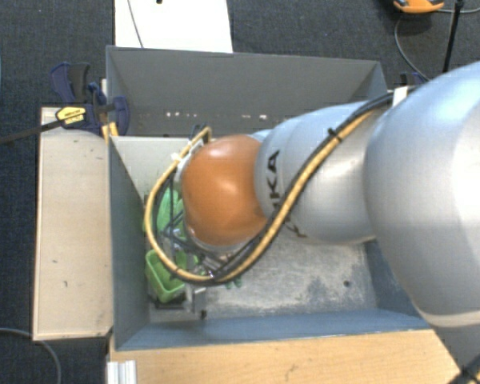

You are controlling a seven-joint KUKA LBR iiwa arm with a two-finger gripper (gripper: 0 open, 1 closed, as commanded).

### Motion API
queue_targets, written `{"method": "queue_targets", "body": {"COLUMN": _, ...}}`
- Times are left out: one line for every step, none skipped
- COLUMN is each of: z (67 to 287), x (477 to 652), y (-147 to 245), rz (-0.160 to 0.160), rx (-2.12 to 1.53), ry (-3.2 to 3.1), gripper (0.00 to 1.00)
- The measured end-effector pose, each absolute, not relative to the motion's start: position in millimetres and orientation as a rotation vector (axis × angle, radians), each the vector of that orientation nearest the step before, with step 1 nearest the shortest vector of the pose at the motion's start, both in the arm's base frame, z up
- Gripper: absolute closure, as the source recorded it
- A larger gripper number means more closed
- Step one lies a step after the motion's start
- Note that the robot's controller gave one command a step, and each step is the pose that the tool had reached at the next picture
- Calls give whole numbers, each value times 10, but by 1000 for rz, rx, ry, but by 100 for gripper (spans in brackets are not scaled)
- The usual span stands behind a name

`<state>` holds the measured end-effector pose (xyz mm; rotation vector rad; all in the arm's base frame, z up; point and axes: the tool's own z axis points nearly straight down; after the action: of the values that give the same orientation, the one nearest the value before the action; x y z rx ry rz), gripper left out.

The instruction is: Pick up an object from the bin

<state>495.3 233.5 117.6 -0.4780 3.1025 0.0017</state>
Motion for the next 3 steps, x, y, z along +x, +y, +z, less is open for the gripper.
{"method": "queue_targets", "body": {"z": 718, "x": 4854, "y": 2401, "rz": 2, "rx": -543, "ry": 3088, "gripper": 100}}
{"method": "queue_targets", "body": {"z": 718, "x": 4854, "y": 2401, "rz": 2, "rx": -541, "ry": 3089, "gripper": 100}}
{"method": "queue_targets", "body": {"z": 997, "x": 4860, "y": 2410, "rz": 3, "rx": -553, "ry": 3087, "gripper": 100}}
